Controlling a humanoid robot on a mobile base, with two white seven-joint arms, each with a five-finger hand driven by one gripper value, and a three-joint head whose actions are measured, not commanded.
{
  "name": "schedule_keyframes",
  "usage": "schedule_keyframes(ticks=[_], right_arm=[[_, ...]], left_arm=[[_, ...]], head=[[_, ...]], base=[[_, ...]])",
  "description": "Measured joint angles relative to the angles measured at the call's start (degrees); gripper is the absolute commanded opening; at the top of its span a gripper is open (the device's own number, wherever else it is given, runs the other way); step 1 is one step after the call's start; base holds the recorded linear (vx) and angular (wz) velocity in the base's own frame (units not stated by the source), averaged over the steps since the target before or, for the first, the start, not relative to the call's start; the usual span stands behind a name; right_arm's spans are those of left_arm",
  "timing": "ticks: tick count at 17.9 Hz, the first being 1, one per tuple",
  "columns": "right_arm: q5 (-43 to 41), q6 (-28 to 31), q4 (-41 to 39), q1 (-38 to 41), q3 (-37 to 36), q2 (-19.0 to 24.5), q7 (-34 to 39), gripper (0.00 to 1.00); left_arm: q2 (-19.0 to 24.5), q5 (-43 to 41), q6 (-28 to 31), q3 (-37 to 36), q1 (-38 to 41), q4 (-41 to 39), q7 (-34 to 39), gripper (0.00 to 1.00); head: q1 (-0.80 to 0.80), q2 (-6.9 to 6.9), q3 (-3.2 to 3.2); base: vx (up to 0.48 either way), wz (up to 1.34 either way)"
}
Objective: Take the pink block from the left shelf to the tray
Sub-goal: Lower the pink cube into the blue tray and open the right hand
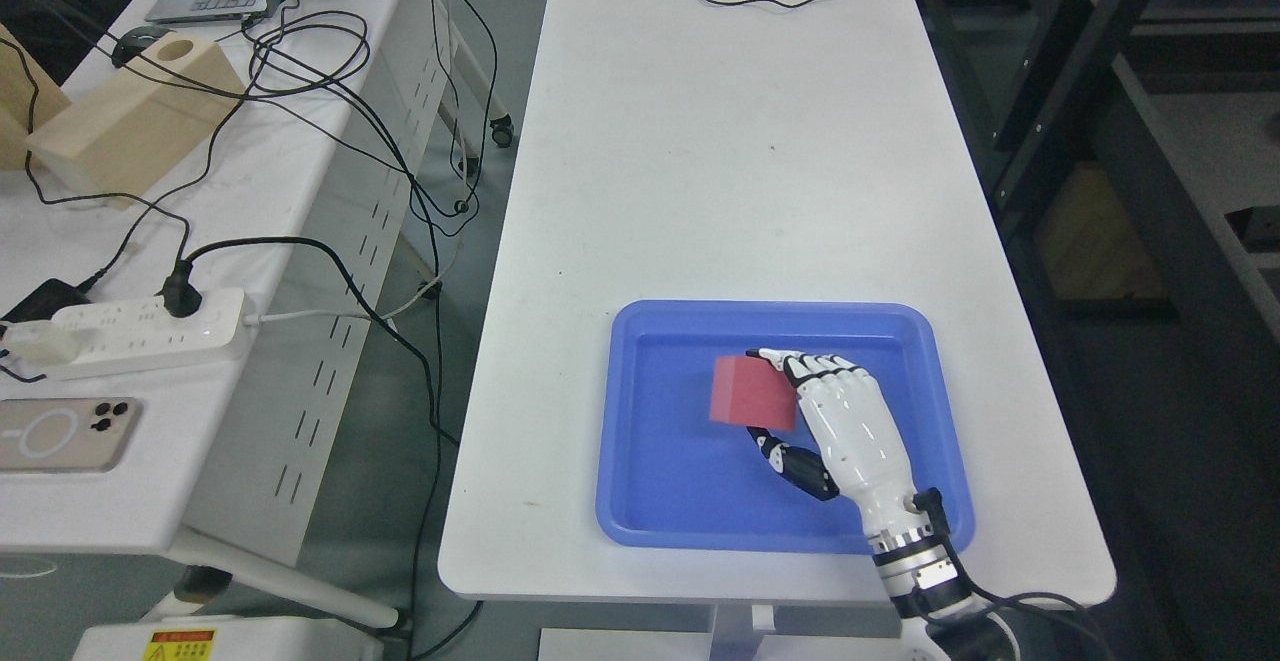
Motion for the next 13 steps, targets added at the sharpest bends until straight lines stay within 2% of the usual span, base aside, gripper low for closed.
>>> schedule_keyframes(ticks=[8,13], right_arm=[[-2.13,0.45,0.00,0.95,-0.56,0.00,0.46,0.65],[-8.55,0.37,0.00,1.26,-1.63,-1.34,1.25,0.76]], left_arm=[[0.00,0.00,0.00,0.00,0.00,0.00,0.00,1.00],[0.00,0.00,0.00,0.00,0.00,0.00,0.00,1.00]], head=[[0.00,0.00,0.00],[0.00,0.00,0.00]], base=[[0.025,0.00],[0.000,0.00]])
